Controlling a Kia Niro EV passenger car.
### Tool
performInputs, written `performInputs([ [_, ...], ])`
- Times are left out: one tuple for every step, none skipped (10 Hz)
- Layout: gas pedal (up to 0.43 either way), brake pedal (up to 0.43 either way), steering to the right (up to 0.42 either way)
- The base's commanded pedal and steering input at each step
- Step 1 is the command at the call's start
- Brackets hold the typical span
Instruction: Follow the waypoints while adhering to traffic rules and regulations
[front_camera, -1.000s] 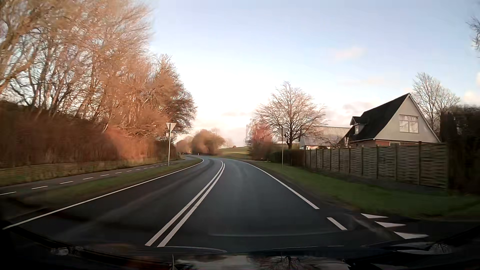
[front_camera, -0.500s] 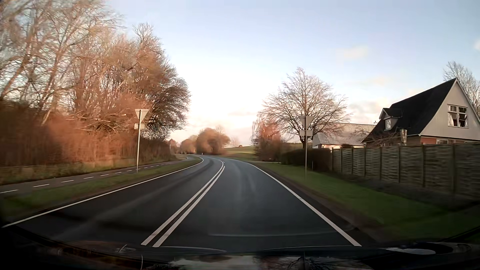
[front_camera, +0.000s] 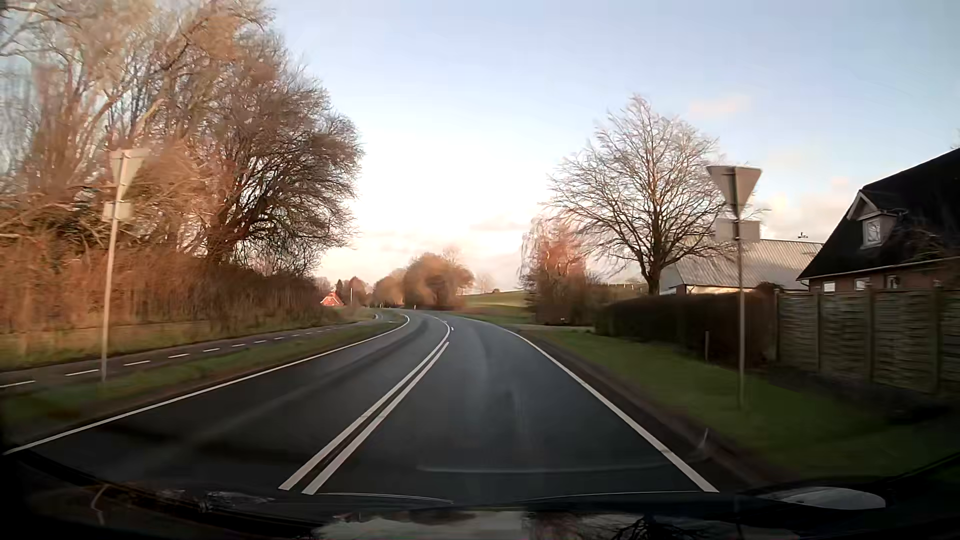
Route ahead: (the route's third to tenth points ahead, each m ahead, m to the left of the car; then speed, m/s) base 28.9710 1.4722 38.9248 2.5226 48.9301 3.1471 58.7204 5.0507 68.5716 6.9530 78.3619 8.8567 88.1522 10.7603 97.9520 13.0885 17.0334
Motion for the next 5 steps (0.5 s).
performInputs([
  [0.319, 0.000, -0.014],
  [0.319, 0.000, -0.014],
  [0.319, 0.000, -0.015],
  [0.319, 0.000, -0.016],
  [0.319, 0.000, -0.016],
])
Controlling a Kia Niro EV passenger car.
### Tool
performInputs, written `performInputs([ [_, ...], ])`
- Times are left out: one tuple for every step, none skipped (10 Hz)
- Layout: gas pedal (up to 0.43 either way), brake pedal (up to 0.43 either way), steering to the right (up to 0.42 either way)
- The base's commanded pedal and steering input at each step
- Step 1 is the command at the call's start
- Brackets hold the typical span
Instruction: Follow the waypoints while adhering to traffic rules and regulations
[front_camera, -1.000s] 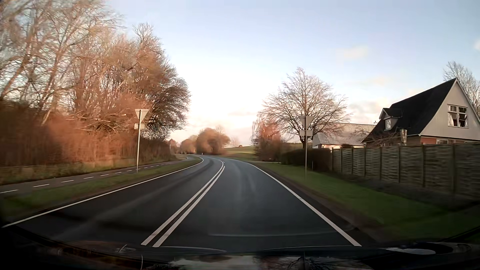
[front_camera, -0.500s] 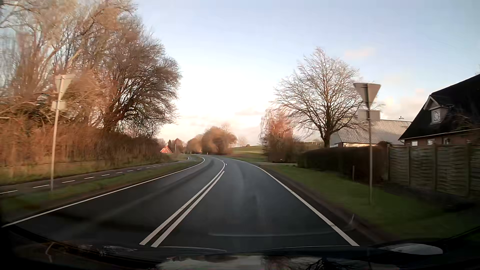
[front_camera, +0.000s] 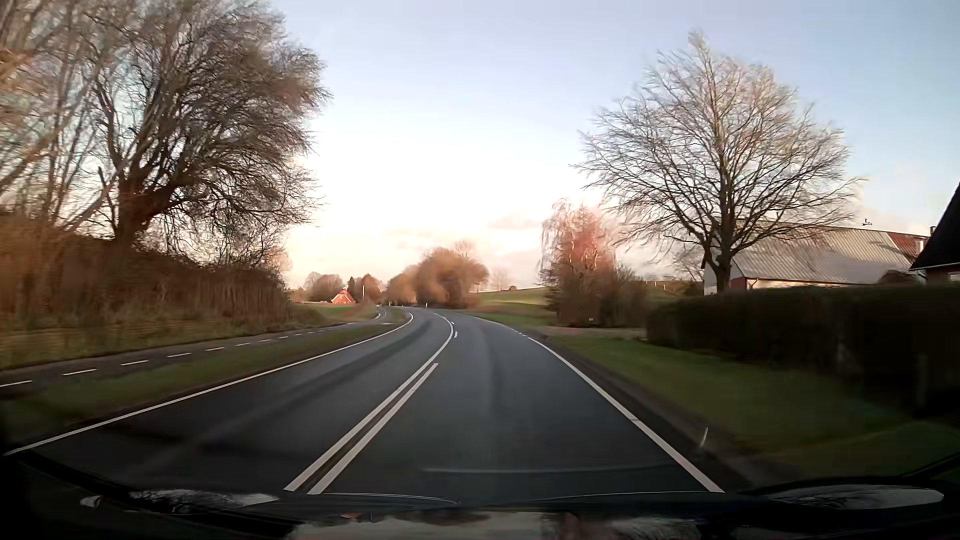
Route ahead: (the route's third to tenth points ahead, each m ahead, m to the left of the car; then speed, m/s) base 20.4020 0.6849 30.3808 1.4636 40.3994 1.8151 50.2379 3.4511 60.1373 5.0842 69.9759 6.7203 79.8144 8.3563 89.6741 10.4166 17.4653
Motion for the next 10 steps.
performInputs([
  [0.319, 0.000, -0.016],
  [0.319, 0.000, -0.016],
  [0.319, 0.000, -0.016],
  [0.319, 0.000, -0.015],
  [0.319, 0.000, -0.012],
  [0.331, 0.000, -0.007],
  [0.331, 0.000, -0.007],
  [0.319, 0.000, -0.008],
  [0.319, 0.000, -0.009],
  [0.319, 0.000, -0.010],
])
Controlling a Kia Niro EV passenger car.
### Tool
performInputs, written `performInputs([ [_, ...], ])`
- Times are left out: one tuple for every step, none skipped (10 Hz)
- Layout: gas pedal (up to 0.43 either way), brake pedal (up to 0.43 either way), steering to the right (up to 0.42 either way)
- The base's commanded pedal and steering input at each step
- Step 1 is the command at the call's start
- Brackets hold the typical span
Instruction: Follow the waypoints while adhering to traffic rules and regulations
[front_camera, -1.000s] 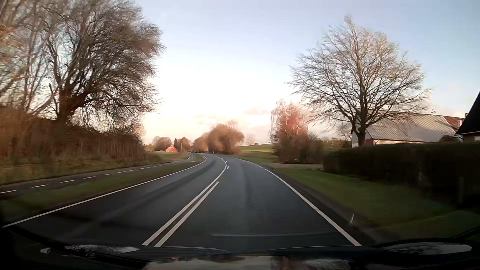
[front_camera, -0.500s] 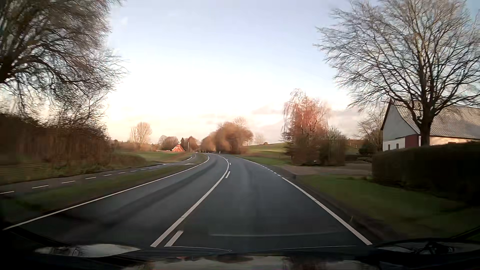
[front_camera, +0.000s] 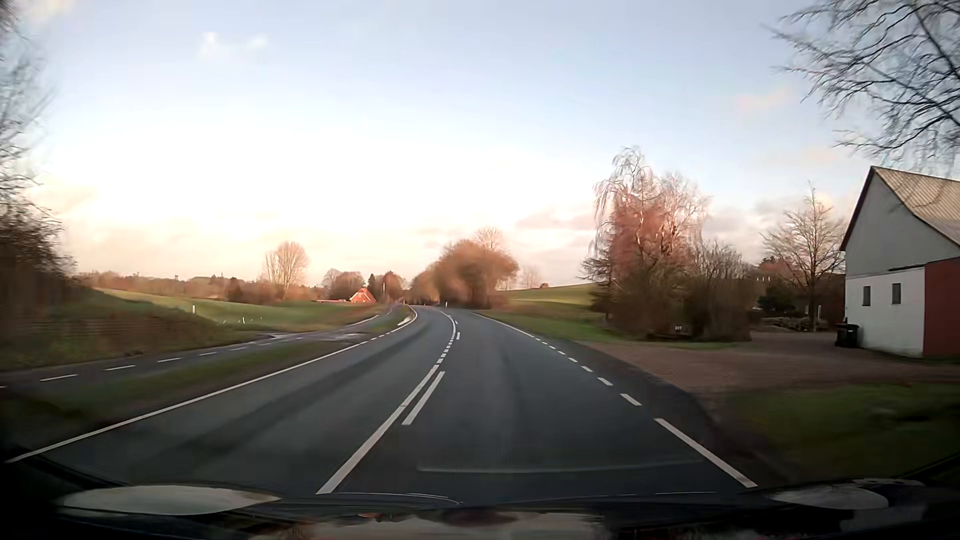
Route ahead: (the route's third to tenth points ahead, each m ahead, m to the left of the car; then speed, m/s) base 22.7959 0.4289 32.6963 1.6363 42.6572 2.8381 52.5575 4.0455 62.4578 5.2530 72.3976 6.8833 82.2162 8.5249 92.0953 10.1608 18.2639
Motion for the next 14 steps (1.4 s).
performInputs([
  [0.311, 0.000, -0.010],
  [0.311, 0.000, -0.010],
  [0.311, 0.000, -0.010],
  [0.311, 0.000, -0.009],
  [0.311, 0.000, -0.010],
  [0.311, 0.000, -0.012],
  [0.311, 0.000, -0.012],
  [0.311, 0.000, -0.013],
  [0.311, 0.000, -0.013],
  [0.311, 0.000, -0.013],
  [0.311, 0.000, -0.012],
  [0.319, 0.000, -0.013],
  [0.319, 0.000, -0.013],
  [0.319, 0.000, -0.012],
])
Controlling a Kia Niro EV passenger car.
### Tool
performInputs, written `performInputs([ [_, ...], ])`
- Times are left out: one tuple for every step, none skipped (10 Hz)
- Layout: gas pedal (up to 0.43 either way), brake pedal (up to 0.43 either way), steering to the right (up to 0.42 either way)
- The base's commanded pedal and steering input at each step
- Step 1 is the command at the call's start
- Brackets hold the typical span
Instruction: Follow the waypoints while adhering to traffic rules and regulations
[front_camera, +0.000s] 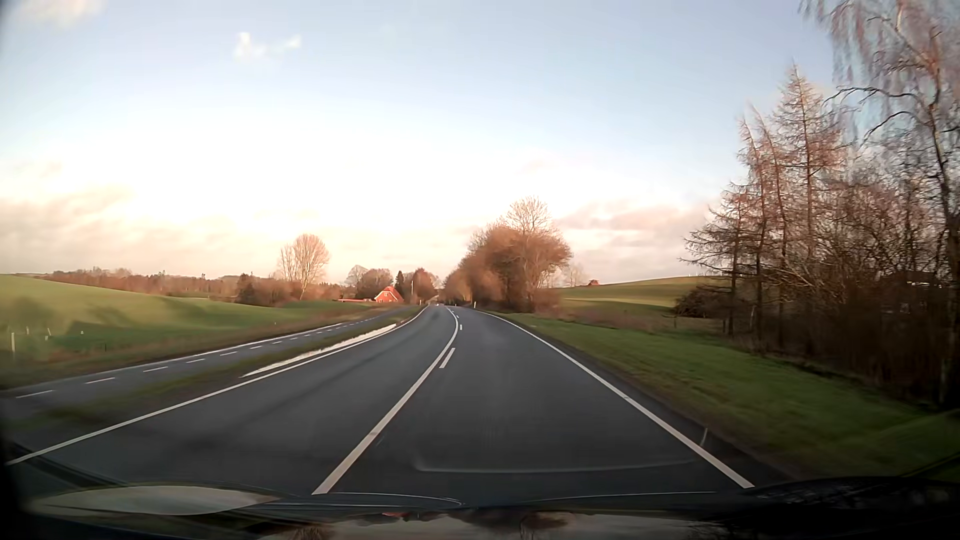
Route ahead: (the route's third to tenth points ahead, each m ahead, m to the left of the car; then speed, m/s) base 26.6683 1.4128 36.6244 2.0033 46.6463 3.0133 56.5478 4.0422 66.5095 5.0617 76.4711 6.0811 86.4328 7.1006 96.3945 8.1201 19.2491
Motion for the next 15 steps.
performInputs([
  [0.319, 0.000, -0.013],
  [0.319, 0.000, -0.012],
  [0.319, 0.000, -0.012],
  [0.319, 0.000, -0.011],
  [0.319, 0.000, -0.011],
  [0.319, 0.000, -0.011],
  [0.331, 0.000, -0.011],
  [0.331, 0.000, -0.010],
  [0.331, 0.000, -0.009],
  [0.331, 0.000, -0.007],
  [0.331, 0.000, -0.006],
  [0.331, 0.000, -0.005],
  [0.319, 0.000, -0.005],
  [0.299, 0.000, -0.005],
  [0.299, 0.000, -0.005],
])
